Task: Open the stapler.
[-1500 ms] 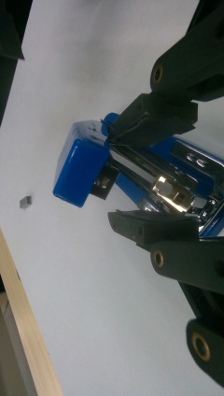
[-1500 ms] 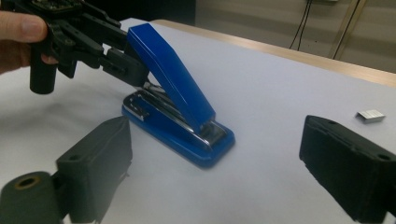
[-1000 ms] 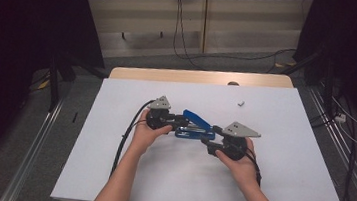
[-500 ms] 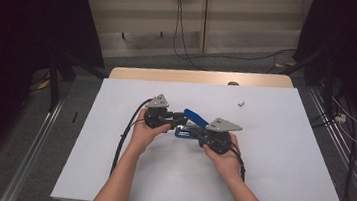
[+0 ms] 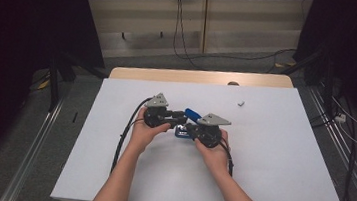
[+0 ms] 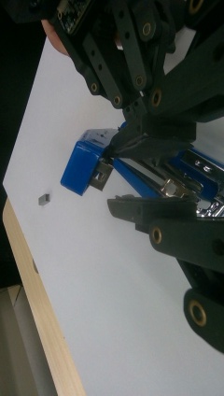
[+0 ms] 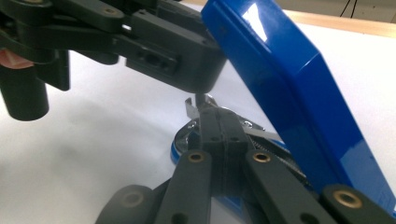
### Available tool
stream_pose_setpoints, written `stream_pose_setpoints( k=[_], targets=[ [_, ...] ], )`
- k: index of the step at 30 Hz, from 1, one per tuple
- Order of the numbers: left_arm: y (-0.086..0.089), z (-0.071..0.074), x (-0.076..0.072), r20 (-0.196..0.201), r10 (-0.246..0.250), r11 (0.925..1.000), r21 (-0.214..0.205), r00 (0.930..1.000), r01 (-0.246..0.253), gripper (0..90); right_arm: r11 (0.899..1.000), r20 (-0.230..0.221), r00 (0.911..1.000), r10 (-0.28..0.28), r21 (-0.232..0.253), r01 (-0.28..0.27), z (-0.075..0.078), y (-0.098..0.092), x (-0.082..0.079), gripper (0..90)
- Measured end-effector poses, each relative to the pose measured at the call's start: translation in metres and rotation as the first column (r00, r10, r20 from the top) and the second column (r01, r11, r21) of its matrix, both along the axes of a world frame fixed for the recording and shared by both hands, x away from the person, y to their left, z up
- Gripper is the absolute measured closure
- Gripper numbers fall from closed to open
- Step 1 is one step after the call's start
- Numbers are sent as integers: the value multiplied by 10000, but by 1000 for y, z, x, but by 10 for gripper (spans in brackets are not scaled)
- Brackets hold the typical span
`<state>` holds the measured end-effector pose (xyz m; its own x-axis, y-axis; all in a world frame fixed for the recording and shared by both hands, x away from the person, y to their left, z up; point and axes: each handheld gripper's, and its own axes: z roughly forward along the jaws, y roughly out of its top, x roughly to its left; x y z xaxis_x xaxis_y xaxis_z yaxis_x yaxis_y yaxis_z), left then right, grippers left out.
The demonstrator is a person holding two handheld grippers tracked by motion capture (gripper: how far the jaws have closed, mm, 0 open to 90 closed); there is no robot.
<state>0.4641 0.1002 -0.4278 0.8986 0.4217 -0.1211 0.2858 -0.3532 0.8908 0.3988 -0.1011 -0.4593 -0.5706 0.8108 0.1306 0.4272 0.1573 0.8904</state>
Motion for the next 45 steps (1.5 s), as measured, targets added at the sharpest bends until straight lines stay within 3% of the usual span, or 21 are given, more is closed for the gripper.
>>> stream_pose_setpoints(
  k=[9, 21, 24, 25, 28, 30, 33, 38, 42, 45],
  targets=[
    [2, 2, 0, -17, 33, 9999, -100, 10000, -34, 683, 9994, 110, 9997, -229, 246, 227, 1, 4, 5, 900],
    [3, 3, -1, 65, 67, 10000, -46, 10000, -67, 658, 9937, 374, 9933, -1092, 308, 1081, -5, 10, 9, 900],
    [6, 1, 1, -193, 268, 9996, -14, 9995, -269, 649, 9946, 304, 9942, -1035, 75, 1033, -5, 12, 9, 900],
    [8, 1, 1, -289, 288, 9994, -181, 9992, -293, 648, 9948, 252, 9945, -1017, 39, 1016, -5, 12, 9, 900],
    [12, 0, 2, -387, 316, 9990, -294, 9988, -327, 652, 9942, 191, 9941, -1071, 138, 1069, -5, 11, 10, 900],
    [12, -2, 2, -378, 295, 9993, -235, 9988, -304, 675, 9942, 213, 9940, -1075, 83, 1074, -5, 11, 10, 900],
    [13, -7, 3, -315, 406, 9990, 192, 9987, -400, 745, 9938, 238, 9935, -1112, 83, 1110, -5, 11, 10, 900],
    [15, -14, 5, -575, 706, 9972, 278, 9959, -691, 855, 9938, 229, 9936, -1109, 52, 1108, -5, 12, 9, 900],
    [8, -14, 3, -544, 526, 9983, 268, 9971, -512, 875, 9941, 217, 9939, -1085, 82, 1084, -5, 11, 9, 900],
    [6, -17, 3, -534, 575, 9972, 512, 9969, -548, 881, 9942, 219, 9940, -1070, 104, 1068, -5, 11, 9, 900]
  ],
)
